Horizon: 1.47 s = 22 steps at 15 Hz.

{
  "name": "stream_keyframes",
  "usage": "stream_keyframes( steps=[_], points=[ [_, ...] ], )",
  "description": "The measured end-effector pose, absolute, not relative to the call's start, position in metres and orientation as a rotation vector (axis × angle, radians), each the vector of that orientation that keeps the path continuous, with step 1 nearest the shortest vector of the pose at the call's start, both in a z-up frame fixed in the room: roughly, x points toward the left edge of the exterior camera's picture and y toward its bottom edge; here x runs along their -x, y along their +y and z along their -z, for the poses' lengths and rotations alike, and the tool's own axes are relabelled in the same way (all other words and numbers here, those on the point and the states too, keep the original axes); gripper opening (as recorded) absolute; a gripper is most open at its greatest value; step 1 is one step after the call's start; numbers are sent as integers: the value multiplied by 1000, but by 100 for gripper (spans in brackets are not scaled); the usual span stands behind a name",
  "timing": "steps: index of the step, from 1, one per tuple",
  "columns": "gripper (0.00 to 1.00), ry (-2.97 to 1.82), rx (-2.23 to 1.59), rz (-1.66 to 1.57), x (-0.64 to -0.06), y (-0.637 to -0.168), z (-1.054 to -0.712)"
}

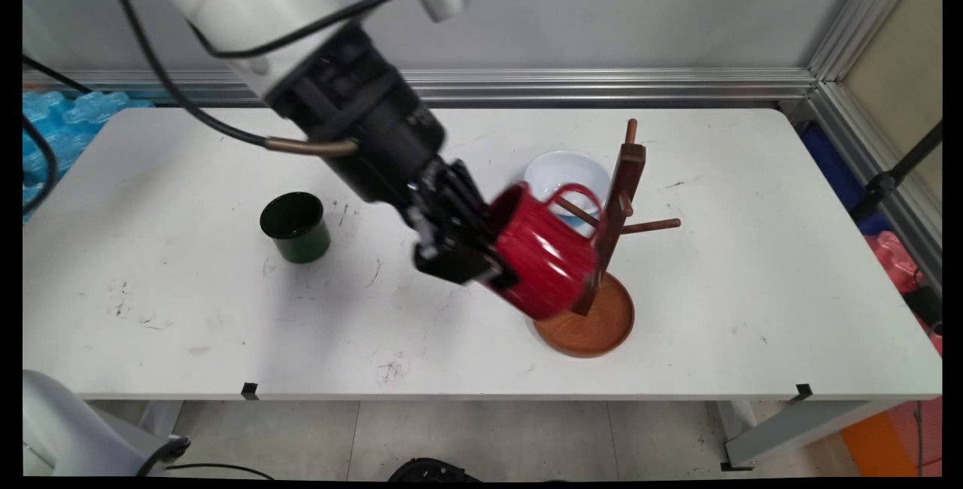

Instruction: Place the picked object on the table

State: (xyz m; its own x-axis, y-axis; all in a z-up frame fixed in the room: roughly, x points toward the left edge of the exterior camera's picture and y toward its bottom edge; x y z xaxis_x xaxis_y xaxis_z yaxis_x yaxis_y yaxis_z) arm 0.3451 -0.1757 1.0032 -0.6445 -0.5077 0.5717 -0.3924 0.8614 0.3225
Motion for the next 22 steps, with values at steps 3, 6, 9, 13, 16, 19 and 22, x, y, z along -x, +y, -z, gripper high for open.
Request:
stream_keyframes(
  steps=[3,6,9,13,16,19,22],
  points=[
    [0,-2430,-684,151,-373,-179,-1009],
    [0,-2515,-710,71,-398,-186,-1011],
    [0,-2602,-719,-9,-420,-196,-1007],
    [0,-2710,-696,-94,-439,-211,-992],
    [0,-2781,-654,-151,-449,-225,-978],
    [0,-2845,-604,-203,-458,-239,-963],
    [0,-2908,-544,-250,-467,-254,-948]
  ],
)
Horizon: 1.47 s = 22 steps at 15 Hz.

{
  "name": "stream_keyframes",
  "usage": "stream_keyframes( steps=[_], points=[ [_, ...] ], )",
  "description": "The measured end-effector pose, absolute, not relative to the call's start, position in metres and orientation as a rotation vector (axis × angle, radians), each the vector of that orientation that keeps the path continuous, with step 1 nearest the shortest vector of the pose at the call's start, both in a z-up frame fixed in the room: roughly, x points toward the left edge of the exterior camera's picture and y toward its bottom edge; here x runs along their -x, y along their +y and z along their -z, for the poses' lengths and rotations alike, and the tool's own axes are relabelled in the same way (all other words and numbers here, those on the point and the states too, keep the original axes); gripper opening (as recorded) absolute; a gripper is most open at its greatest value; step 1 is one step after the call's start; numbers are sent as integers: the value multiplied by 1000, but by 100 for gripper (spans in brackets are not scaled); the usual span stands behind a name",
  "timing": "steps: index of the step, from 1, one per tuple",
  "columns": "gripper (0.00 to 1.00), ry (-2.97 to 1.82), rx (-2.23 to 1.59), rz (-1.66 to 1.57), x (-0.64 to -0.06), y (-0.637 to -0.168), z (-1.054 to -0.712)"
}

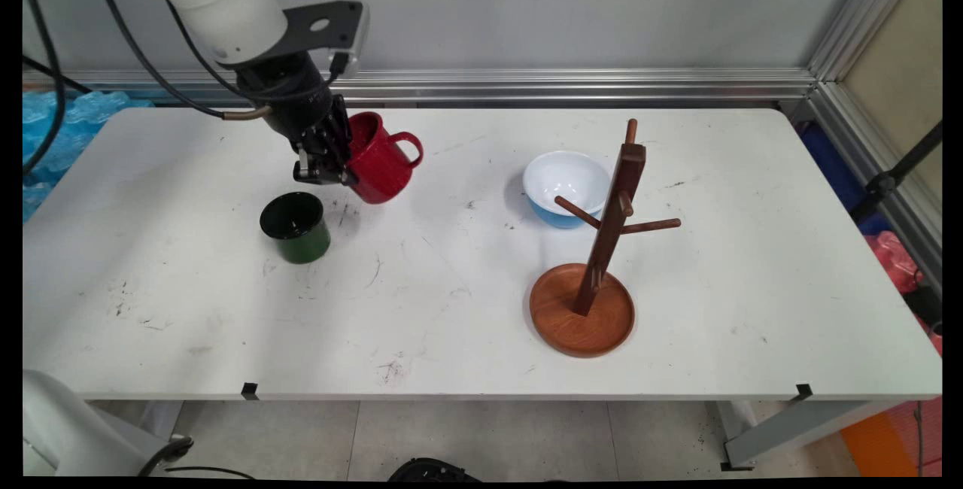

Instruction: Place the picked object on the table

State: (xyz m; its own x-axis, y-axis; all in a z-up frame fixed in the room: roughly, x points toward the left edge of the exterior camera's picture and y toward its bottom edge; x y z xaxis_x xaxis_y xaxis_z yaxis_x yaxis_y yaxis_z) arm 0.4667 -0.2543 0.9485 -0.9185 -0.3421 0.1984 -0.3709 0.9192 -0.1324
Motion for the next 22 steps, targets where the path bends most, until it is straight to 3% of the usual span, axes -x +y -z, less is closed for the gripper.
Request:
stream_keyframes(
  steps=[12,22],
  points=[
    [0,-3147,-283,-350,-506,-308,-885],
    [0,-3277,-214,-345,-519,-321,-849]
  ],
)
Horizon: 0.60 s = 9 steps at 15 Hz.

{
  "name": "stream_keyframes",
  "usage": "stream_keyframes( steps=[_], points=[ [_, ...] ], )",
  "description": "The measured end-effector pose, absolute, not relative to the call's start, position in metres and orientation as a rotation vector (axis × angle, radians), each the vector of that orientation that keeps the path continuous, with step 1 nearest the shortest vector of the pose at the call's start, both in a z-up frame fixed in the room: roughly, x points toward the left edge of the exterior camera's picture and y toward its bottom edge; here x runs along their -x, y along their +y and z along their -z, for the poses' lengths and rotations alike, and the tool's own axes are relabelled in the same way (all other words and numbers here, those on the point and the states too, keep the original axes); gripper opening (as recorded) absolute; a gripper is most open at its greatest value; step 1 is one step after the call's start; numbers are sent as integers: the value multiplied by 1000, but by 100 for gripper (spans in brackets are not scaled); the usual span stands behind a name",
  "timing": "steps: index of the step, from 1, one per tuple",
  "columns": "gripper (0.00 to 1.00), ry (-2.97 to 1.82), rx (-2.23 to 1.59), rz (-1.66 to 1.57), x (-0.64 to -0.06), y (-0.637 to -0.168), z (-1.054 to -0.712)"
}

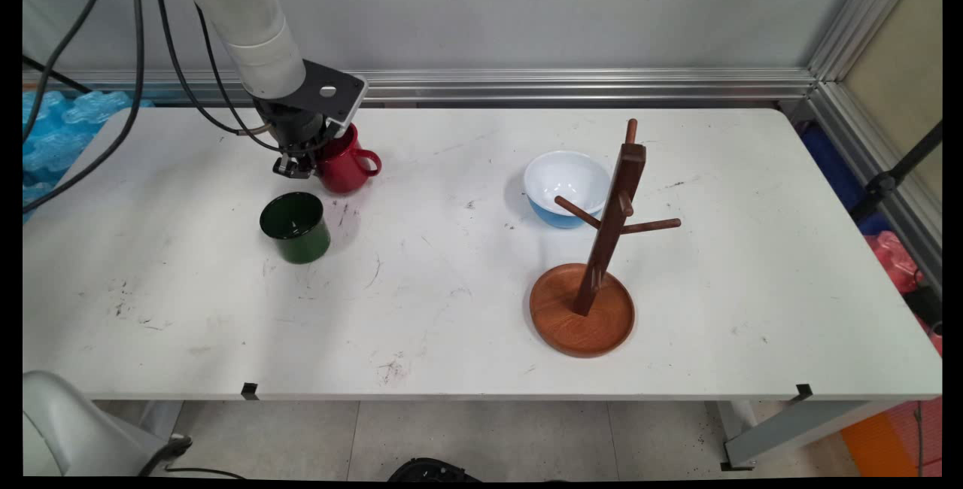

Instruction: Place the picked object on the table

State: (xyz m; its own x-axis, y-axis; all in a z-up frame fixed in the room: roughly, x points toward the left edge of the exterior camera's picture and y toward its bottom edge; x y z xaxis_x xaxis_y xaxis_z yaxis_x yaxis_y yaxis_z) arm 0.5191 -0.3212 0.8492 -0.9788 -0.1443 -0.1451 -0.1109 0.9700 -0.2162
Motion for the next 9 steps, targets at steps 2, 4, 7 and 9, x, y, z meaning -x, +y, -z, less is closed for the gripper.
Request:
stream_keyframes(
  steps=[2,4,7,9],
  points=[
    [0,2948,183,306,-520,-322,-845],
    [0,2939,174,300,-520,-322,-842],
    [0,2929,161,288,-520,-321,-837],
    [100,2924,149,279,-520,-321,-834]
  ],
)
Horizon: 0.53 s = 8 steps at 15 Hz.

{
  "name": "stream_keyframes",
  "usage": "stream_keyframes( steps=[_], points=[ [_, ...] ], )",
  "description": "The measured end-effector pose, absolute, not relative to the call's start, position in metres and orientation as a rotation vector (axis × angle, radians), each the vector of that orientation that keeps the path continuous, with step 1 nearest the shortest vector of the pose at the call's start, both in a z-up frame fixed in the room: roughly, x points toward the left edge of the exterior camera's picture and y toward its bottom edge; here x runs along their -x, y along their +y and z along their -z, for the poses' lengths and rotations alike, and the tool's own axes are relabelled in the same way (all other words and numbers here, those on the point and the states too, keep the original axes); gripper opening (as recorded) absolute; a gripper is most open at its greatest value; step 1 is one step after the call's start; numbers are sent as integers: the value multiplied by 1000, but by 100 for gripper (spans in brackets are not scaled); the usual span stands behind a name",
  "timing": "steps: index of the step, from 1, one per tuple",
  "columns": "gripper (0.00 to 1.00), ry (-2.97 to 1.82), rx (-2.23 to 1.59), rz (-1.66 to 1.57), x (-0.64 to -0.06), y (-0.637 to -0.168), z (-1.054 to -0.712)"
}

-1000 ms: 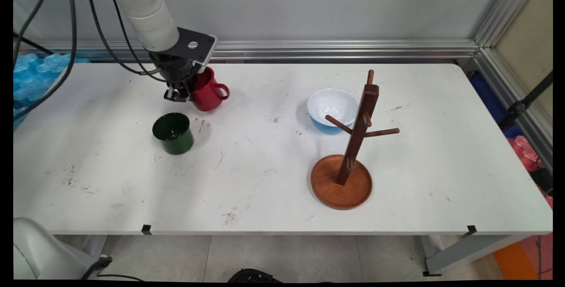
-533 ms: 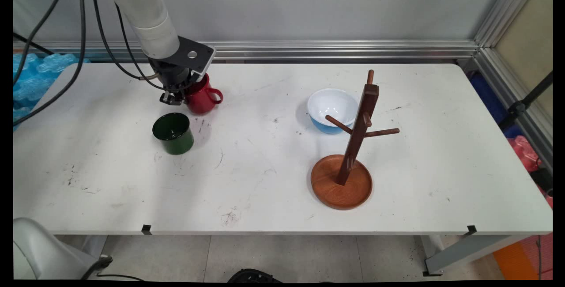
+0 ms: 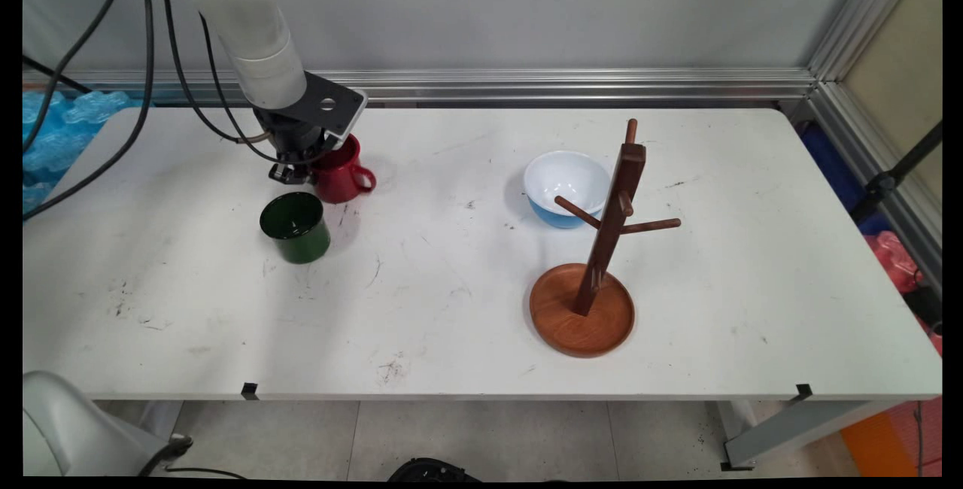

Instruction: Place the picked object on the table

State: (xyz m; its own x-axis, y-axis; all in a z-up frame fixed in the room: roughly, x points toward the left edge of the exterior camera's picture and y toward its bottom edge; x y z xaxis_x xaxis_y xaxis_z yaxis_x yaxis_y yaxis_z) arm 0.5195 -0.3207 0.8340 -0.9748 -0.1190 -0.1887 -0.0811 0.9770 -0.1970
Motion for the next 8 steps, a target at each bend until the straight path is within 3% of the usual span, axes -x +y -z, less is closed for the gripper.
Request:
stream_keyframes(
  steps=[8],
  points=[
    [100,2935,126,259,-516,-319,-829]
  ],
)
